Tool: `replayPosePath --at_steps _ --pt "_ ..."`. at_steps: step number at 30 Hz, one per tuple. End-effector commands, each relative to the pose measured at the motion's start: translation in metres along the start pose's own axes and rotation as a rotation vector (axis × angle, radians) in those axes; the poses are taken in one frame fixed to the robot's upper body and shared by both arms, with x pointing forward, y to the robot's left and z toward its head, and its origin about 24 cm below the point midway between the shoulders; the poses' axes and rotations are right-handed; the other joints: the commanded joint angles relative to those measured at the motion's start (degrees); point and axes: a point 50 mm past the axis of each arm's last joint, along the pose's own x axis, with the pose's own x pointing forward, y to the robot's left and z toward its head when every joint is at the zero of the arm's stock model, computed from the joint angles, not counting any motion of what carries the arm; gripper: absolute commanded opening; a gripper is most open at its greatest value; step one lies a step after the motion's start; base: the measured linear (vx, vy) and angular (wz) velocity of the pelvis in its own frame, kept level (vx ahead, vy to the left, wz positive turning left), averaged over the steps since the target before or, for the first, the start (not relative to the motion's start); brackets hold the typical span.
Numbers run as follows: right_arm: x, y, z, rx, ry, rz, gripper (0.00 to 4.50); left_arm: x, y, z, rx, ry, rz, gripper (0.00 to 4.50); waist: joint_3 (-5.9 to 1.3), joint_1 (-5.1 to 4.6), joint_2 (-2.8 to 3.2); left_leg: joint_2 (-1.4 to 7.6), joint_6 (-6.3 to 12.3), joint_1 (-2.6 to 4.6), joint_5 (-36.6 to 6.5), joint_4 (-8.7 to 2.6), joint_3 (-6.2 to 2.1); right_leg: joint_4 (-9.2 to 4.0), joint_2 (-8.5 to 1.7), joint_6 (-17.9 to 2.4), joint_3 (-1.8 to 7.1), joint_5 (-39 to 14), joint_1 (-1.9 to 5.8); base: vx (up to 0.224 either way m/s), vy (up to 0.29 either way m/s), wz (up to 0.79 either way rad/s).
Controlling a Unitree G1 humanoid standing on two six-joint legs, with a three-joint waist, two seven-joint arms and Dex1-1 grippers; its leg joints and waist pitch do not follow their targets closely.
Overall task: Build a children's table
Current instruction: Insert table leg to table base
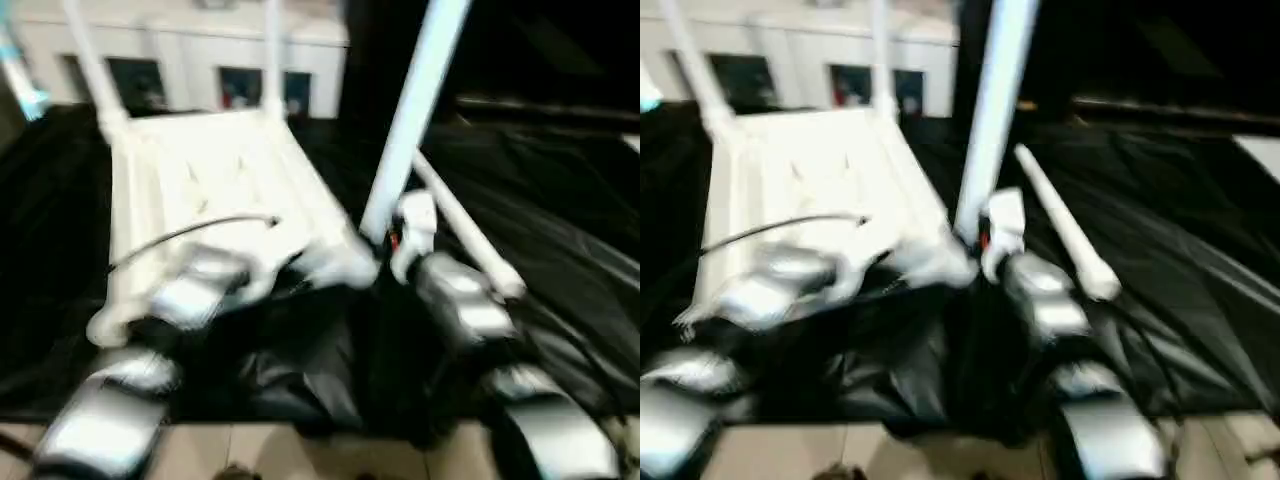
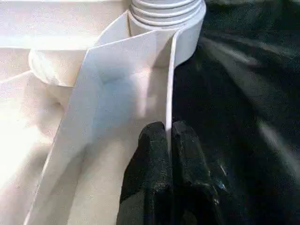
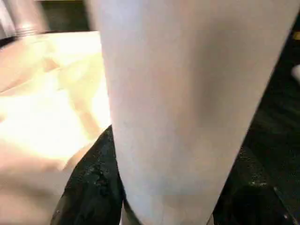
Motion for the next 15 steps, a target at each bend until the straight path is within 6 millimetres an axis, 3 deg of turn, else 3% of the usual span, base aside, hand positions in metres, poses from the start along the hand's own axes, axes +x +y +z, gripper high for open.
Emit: replayPosePath --at_steps 1,2,3,4,5,6,7,10,12,13,15 --pt "-0.017 0.004 -0.066 0.095 0.293 -0.104 1.91 0.006 0.001 0.016 -0.035 -0.037 0.103 0.00 -2.40 1.62 -0.15 0.63 0.96 0.86 -10.4 3.65 -3.93 -13.52 -10.75 -4.0 5.11 -51.0 0.00 0.092 -0.069 -0.38" --pt "-0.016 0.007 -0.066 0.099 0.297 -0.107 1.91 0.009 -0.001 0.018 -0.033 -0.036 0.103 0.00 -2.78 2.31 0.28 1.05 1.21 -1.72 -4.8 1.62 -4.34 -11.45 -9.62 -4.4 4.40 -44.1 2.57 0.092 -0.069 -0.38" --pt "-0.014 0.009 -0.067 0.104 0.303 -0.117 1.91 0.012 -0.004 0.021 -0.031 -0.034 0.106 0.00 -2.46 2.74 2.66 1.91 -1.98 -1.40 -6.3 -2.28 -4.17 -10.86 -5.68 -5.7 1.02 -35.6 1.99 0.060 0.027 -0.46" --pt "-0.012 0.013 -0.067 0.109 0.312 -0.115 1.91 0.015 -0.009 0.024 -0.024 -0.032 0.103 0.00 -2.70 1.86 2.72 2.40 -3.75 -0.98 -16.7 -3.57 -4.27 -9.40 -3.66 -5.8 0.34 -28.2 1.44 0.000 0.000 0.00" --pt "-0.010 0.017 -0.067 0.115 0.320 -0.121 1.91 0.018 -0.012 0.027 -0.020 -0.028 0.106 0.00 -2.86 2.06 3.02 2.47 -4.44 -0.42 -20.6 -3.76 -4.32 -9.30 -3.73 -6.1 0.54 -26.7 1.12 0.000 0.000 0.00" --pt "-0.010 0.018 -0.067 0.115 0.322 -0.121 1.91 0.018 -0.013 0.028 -0.018 -0.026 0.107 0.00 -3.19 2.15 3.14 2.68 -4.65 0.75 -23.5 -3.84 -4.15 -9.65 -4.30 -7.5 1.18 -23.5 0.65 0.000 0.000 0.00" --pt "-0.008 0.022 -0.067 0.121 0.333 -0.119 1.91 0.020 -0.015 0.031 -0.013 -0.021 0.112 0.00 -3.10 2.05 3.15 2.63 -4.26 0.57 -23.6 -4.18 -3.94 -9.70 -4.17 -8.3 1.22 -21.0 0.99 0.000 0.000 0.00" --pt "-0.008 0.024 -0.068 0.114 0.356 -0.111 1.91 0.020 -0.015 0.030 -0.006 -0.007 0.120 0.00 -3.27 2.06 3.16 2.70 -3.83 0.11 -21.8 -4.64 -3.90 -9.43 -4.00 -8.1 1.19 -17.8 1.74 0.000 0.000 0.00" --pt "-0.008 0.024 -0.069 0.115 0.361 -0.109 1.91 0.020 -0.015 0.029 -0.007 -0.003 0.124 0.00 -3.23 2.04 3.05 2.61 -3.67 0.27 -21.9 -4.63 -3.67 -9.76 -3.97 -7.9 1.30 -18.2 1.59 0.000 0.000 0.00" --pt "-0.008 0.025 -0.070 0.123 0.370 -0.105 1.91 0.018 -0.013 0.027 -0.005 0.001 0.124 0.00 -3.19 2.06 3.23 2.73 -3.72 0.69 -23.5 -4.66 -3.66 -10.06 -4.09 -7.8 1.40 -20.3 1.26 0.000 0.000 0.00" --pt "-0.008 0.025 -0.070 0.124 0.374 -0.102 1.91 0.016 -0.013 0.027 -0.003 0.002 0.119 0.00 -3.18 1.98 3.02 2.68 -3.94 0.69 -24.8 -4.78 -3.69 -10.36 -4.23 -7.4 1.53 -22.4 1.28 0.000 0.000 0.00"
